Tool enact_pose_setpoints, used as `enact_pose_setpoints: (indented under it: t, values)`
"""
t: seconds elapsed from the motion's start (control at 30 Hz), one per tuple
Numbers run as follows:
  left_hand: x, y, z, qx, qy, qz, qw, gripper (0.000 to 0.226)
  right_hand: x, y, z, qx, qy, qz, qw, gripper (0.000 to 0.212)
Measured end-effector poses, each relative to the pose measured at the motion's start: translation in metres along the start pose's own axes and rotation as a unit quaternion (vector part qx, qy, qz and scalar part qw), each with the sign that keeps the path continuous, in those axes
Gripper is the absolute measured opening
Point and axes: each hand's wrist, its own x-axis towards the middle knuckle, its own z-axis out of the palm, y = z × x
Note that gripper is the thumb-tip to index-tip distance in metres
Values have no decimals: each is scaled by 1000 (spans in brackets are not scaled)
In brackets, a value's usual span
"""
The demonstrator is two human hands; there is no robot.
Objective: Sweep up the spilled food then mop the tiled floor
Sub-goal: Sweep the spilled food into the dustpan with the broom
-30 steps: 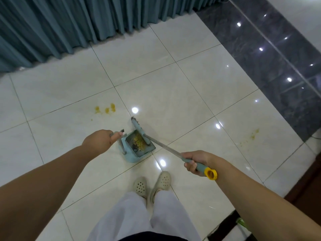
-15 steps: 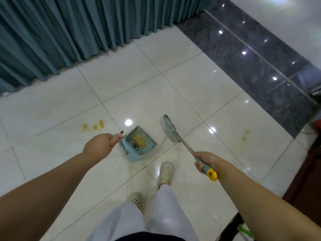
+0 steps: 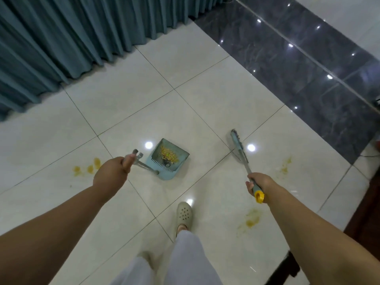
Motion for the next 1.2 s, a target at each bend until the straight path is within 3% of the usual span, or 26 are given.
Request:
enact_pose_setpoints:
  t: [0.27, 0.57, 0.7, 0.77, 0.83, 1.0, 1.2]
  values:
    - [55, 53, 20, -163, 67, -82, 981, 57, 70, -121, -2, 42, -8, 12, 999, 8]
    - [78, 65, 10, -206, 122, -114, 964, 56, 87, -164, 97, 10, -63, 33, 997, 19]
    - [78, 58, 2, -207, 145, -112, 961, 56, 78, -155, 136, -55, -61, 44, 996, 6]
    - [78, 53, -1, -216, 158, -124, 955, 56, 77, -140, 149, -84, -65, 54, 993, 16]
    - [77, 47, -4, -222, 170, -137, 950, 56, 71, -121, 161, -93, -68, 66, 991, 8]
    - [70, 29, -10, -194, 173, -149, 954, 59, 51, -69, 176, -134, -75, 87, 984, 34]
    - [54, 0, -16, -148, 177, -154, 961, 60, 13, -20, 186, -159, -77, 85, 981, 35]
